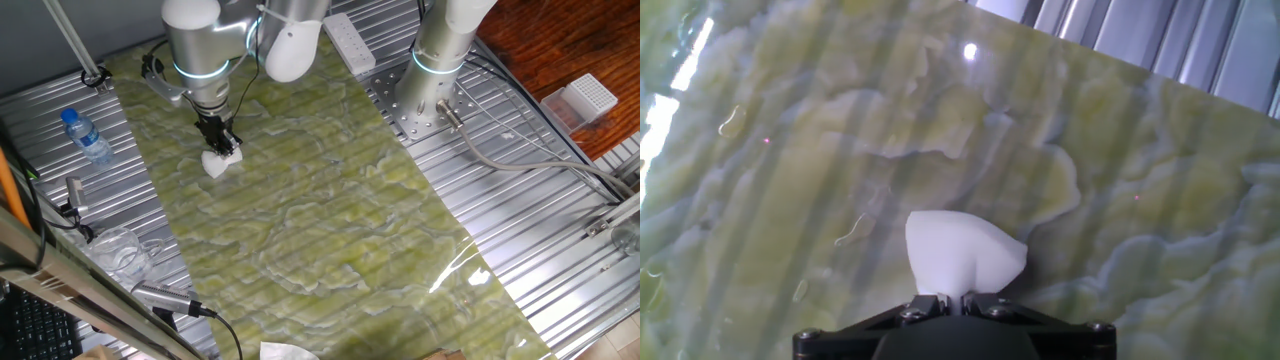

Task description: Clean the tabletop with a sponge

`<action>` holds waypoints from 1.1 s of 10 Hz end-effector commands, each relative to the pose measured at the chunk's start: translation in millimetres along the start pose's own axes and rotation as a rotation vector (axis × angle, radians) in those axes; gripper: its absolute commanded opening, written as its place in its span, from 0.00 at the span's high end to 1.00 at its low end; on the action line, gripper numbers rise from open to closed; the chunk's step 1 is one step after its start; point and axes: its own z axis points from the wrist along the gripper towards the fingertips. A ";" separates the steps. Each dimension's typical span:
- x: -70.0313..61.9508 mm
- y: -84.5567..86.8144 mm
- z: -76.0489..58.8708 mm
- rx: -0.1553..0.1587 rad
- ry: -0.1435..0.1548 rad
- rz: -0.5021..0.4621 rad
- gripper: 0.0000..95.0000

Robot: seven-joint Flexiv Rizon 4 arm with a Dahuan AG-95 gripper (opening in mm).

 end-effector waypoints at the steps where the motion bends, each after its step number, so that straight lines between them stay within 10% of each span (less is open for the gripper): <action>1: 0.1 5.0 3.2 -0.008 -0.002 0.009 1.00; 11: -1.4 19.0 -5.0 -0.001 0.017 0.025 1.00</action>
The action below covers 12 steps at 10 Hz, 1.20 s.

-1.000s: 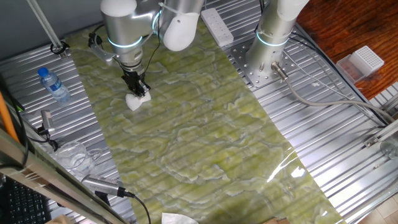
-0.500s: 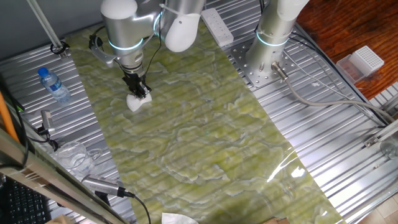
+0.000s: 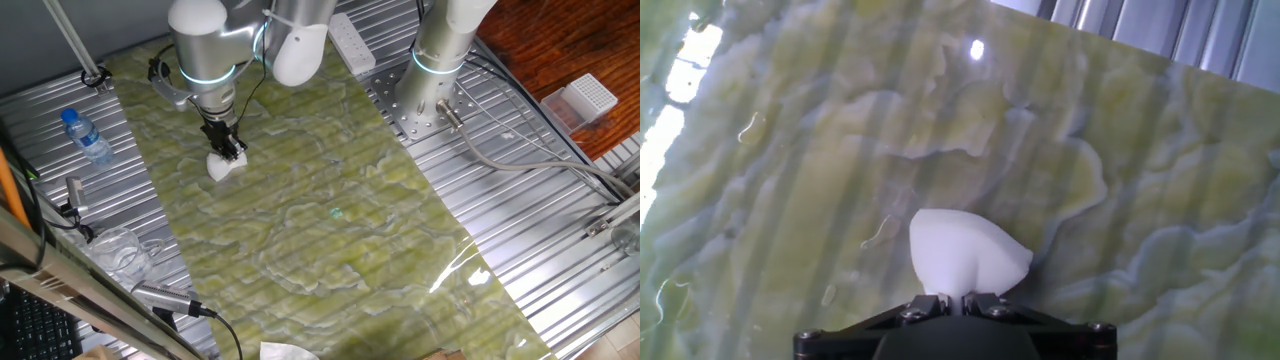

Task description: Clean the tabletop with a sponge

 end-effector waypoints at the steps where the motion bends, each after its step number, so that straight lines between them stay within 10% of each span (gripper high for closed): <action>1: -1.3 2.2 -5.5 -0.018 0.001 0.002 1.00; 6: 2.0 25.1 -0.1 -0.001 -0.002 0.039 1.00; 12: 3.7 29.9 -11.0 -0.055 -0.001 0.065 1.00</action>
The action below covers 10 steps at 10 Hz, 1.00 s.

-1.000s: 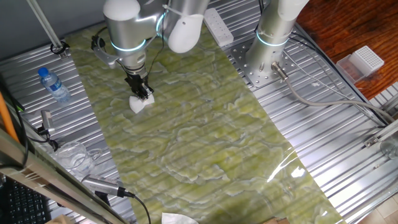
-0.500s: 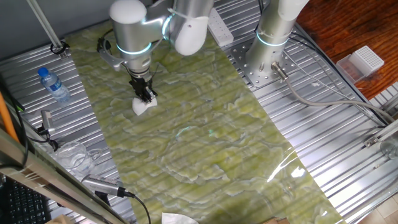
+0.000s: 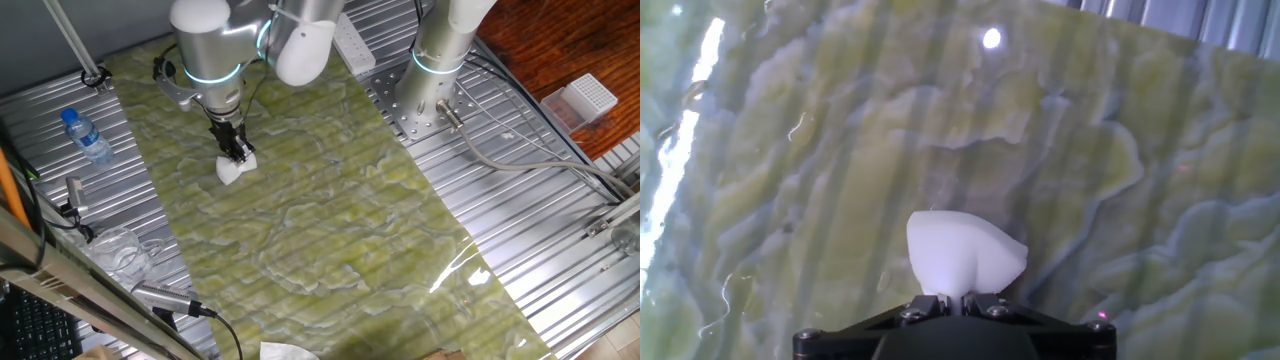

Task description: Clean the tabletop with a sponge

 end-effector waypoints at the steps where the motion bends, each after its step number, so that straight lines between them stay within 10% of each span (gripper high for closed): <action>1: 1.3 1.7 -0.1 -0.002 -0.011 0.003 1.00; 10: -2.6 15.0 6.7 0.022 -0.015 0.032 1.00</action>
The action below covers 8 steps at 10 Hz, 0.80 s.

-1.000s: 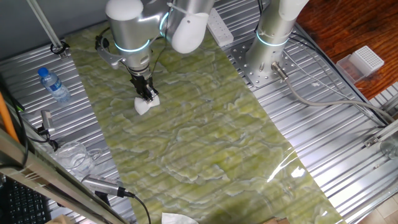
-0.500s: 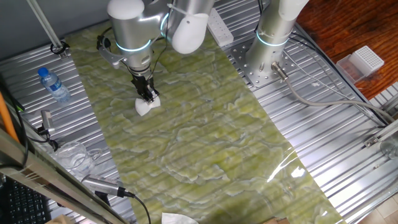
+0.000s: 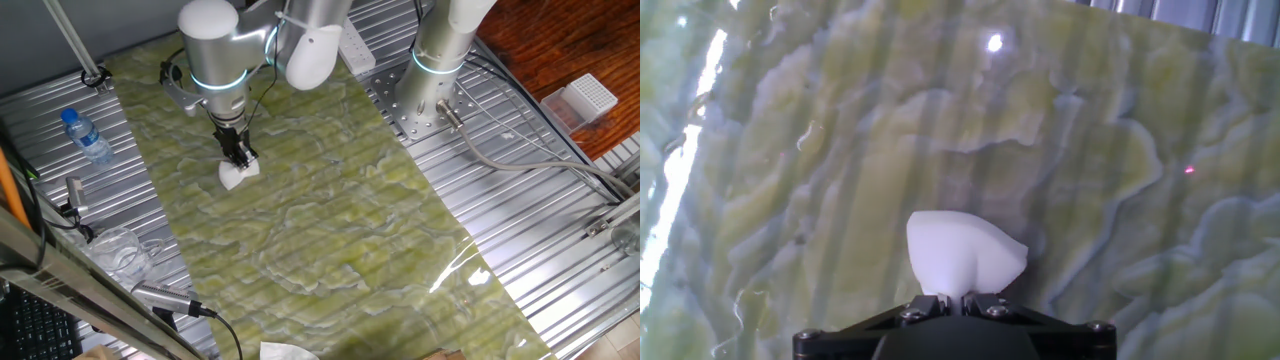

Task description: Clean the tabletop with a sponge

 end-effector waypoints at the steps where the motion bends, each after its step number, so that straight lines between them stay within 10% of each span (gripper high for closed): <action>1: -1.7 3.8 -0.8 -0.004 0.001 0.012 1.00; 8: -5.6 15.8 3.6 0.007 0.005 0.048 1.00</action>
